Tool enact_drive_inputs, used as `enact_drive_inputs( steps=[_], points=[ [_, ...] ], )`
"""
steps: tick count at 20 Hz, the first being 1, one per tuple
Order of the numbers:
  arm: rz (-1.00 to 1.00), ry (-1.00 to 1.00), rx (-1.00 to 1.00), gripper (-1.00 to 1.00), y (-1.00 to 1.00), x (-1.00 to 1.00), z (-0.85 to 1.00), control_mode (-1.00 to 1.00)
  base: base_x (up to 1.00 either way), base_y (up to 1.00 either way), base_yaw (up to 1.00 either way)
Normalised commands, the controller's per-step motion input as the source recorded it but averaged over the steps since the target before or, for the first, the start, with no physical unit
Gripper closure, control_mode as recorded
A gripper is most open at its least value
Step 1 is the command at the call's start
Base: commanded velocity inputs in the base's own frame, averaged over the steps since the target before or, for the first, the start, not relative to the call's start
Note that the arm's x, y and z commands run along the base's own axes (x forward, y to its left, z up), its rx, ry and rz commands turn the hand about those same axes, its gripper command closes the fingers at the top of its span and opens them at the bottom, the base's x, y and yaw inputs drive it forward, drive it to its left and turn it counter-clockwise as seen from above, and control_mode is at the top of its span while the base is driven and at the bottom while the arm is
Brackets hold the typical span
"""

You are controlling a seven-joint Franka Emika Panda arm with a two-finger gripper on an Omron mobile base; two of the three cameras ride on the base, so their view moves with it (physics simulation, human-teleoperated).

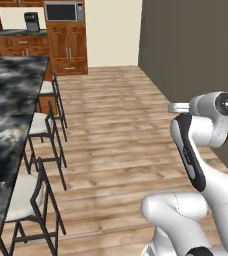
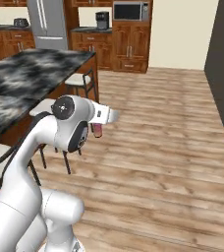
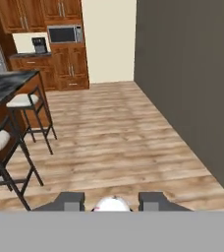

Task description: Place the large bottle from the dining counter next to the other large bottle outside the sink, and place the small bottle from the dining counter next to the other small bottle inside the sink.

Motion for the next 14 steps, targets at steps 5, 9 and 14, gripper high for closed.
enact_drive_inputs(
  steps=[5, 9, 14],
  points=[
    [0.0, 0.0, 0.0, 1.0, 0.0, 0.0, 0.0, 1.0, -0.64, -0.14, -0.27],
    [0.0, 0.0, 0.0, 1.0, 0.0, 0.0, 0.0, 1.0, -1.0, -0.11, -0.12],
    [0.0, 0.0, 0.0, 1.0, 0.0, 0.0, 0.0, 1.0, -1.0, -0.11, -0.06]
  ],
)
